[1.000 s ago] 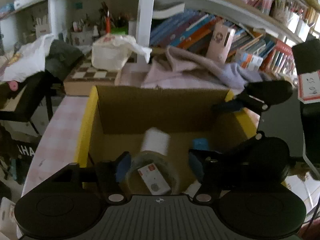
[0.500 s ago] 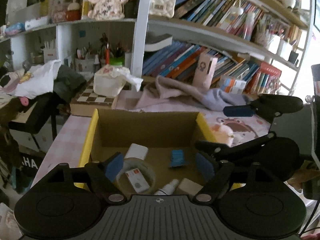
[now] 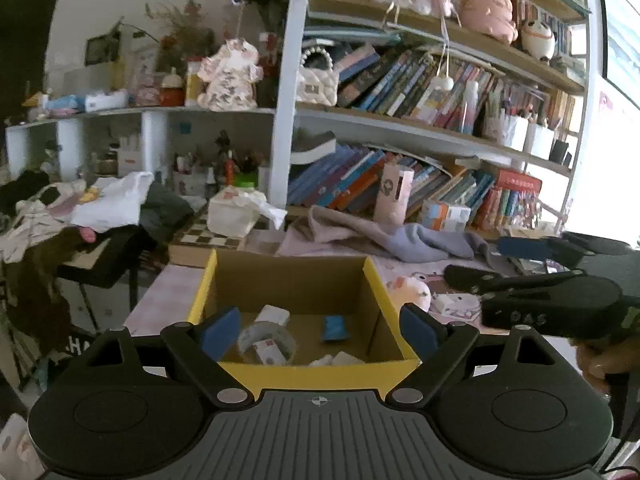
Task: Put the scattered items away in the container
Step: 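Lift both open grippers up out of the yellow box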
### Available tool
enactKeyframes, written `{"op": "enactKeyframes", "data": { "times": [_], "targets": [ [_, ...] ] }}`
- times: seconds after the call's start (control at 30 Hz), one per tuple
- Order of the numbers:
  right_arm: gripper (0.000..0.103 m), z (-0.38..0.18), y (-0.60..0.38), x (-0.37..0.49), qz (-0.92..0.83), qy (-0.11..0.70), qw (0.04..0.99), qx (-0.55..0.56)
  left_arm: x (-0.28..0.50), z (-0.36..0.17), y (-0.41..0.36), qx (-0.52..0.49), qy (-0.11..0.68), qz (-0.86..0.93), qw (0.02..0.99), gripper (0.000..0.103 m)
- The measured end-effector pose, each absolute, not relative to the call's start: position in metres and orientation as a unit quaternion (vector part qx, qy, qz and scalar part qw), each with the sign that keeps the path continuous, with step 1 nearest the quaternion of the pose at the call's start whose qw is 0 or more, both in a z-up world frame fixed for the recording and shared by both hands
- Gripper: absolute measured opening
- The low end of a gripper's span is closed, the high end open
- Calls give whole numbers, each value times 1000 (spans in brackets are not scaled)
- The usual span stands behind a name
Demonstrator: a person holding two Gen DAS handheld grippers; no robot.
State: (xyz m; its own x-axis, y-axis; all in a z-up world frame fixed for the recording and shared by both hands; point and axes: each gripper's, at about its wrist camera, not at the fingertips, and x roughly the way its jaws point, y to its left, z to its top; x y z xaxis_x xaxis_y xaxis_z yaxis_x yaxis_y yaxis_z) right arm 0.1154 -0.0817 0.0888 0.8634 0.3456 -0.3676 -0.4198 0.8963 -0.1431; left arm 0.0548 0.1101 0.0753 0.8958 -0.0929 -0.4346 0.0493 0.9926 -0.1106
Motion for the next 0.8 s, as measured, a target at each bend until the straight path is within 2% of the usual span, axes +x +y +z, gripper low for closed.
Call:
{"op": "enactKeyframes", "data": {
  "times": [0.53, 0.8],
  "targets": [
    [74, 67, -126, 21, 125, 150, 976, -93, -12, 55, 83, -49, 210, -23, 976, 93],
    [75, 35, -136, -9, 102, 201, 968, -107, -22, 35, 64, -34, 248, -54, 967, 93]
  ]
}}
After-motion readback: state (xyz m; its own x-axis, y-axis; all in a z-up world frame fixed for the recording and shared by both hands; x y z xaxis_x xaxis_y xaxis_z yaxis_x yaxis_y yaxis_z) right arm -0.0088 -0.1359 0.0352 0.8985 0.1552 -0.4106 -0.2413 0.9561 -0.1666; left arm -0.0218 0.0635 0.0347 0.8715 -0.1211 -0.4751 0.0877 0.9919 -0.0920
